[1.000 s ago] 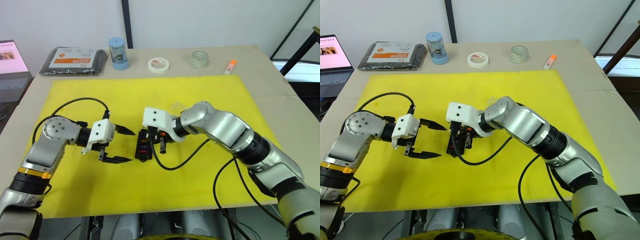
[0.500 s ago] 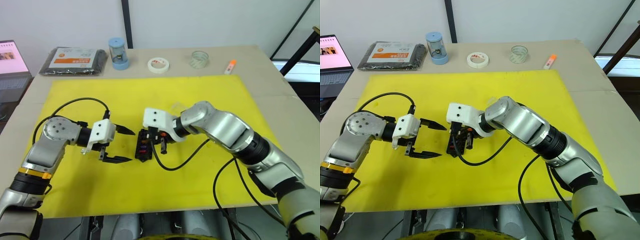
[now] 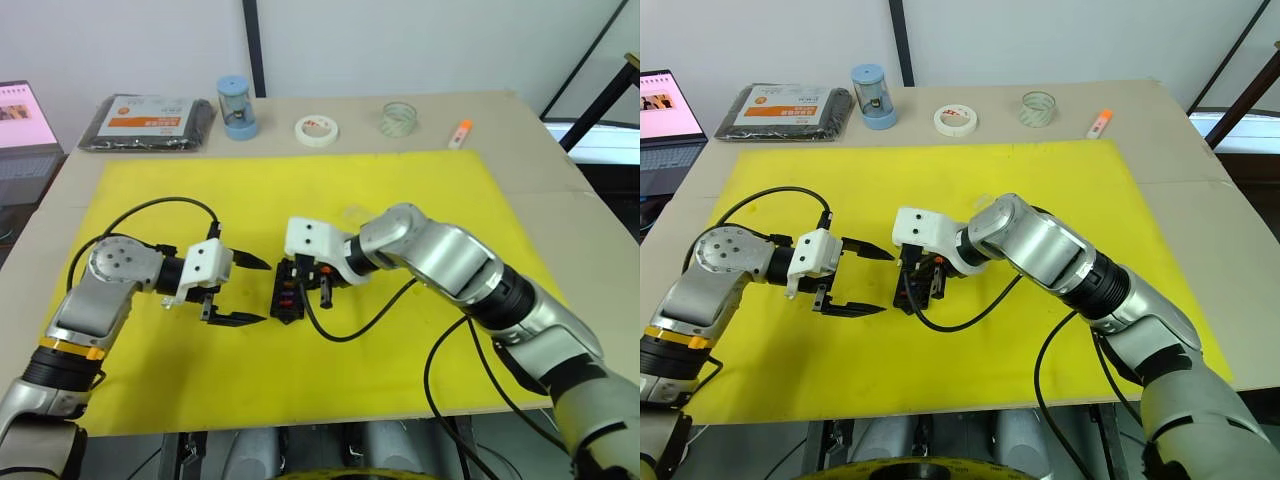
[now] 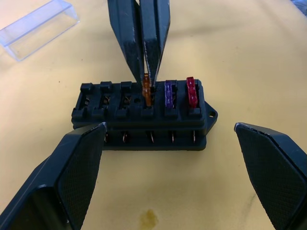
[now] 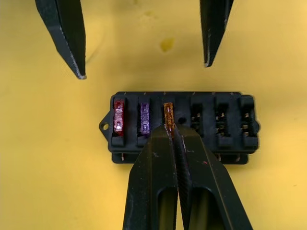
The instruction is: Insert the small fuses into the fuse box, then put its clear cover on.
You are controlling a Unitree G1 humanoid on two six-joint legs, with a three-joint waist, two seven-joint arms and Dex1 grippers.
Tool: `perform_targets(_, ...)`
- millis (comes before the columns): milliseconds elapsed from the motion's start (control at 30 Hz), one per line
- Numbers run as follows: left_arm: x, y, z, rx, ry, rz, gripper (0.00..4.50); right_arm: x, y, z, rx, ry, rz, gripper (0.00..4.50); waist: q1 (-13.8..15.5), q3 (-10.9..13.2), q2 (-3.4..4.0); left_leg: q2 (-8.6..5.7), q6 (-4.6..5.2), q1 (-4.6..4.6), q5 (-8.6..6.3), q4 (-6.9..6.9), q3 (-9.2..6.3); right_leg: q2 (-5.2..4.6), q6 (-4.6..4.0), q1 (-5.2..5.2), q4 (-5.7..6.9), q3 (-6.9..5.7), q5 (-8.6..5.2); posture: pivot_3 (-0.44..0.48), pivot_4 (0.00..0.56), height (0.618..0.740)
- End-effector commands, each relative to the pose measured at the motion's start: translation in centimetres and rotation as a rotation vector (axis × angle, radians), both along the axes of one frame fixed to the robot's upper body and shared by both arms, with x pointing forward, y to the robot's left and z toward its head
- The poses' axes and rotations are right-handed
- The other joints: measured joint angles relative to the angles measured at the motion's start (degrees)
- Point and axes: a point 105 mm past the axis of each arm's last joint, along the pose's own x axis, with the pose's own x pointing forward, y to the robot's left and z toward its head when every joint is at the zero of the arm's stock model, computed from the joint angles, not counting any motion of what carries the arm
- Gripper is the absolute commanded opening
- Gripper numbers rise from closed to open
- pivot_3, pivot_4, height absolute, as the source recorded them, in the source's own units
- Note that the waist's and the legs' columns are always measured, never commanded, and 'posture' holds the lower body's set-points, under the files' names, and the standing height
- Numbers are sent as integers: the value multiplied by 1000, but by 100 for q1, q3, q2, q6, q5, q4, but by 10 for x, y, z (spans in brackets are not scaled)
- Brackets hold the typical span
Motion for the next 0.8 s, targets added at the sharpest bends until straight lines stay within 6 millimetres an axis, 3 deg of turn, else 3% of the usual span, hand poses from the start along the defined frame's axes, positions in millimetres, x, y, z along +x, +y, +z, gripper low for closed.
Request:
perform_targets(33,-2,-1,7,-5,-40,-10,4487,-4,3,5,10,-7,18,0,0,0,0,0,0,0,0,0,0,0,0,0,0,0,0,0,150,740)
perform_targets(400,-1,-2,7,-9,-47,-4,4487,-1,2,-1,-22,-31,8,0,-1,0,0,0,0,0,0,0,0,0,0,0,1,0,0,0,150,740)
perform_targets(800,1,-3,6,-5,-57,8,4487,1,0,-20,-91,-33,19,0,-7,-3,0,0,-1,25,1,0,1,1,0,22,4,0,0,0,150,740)
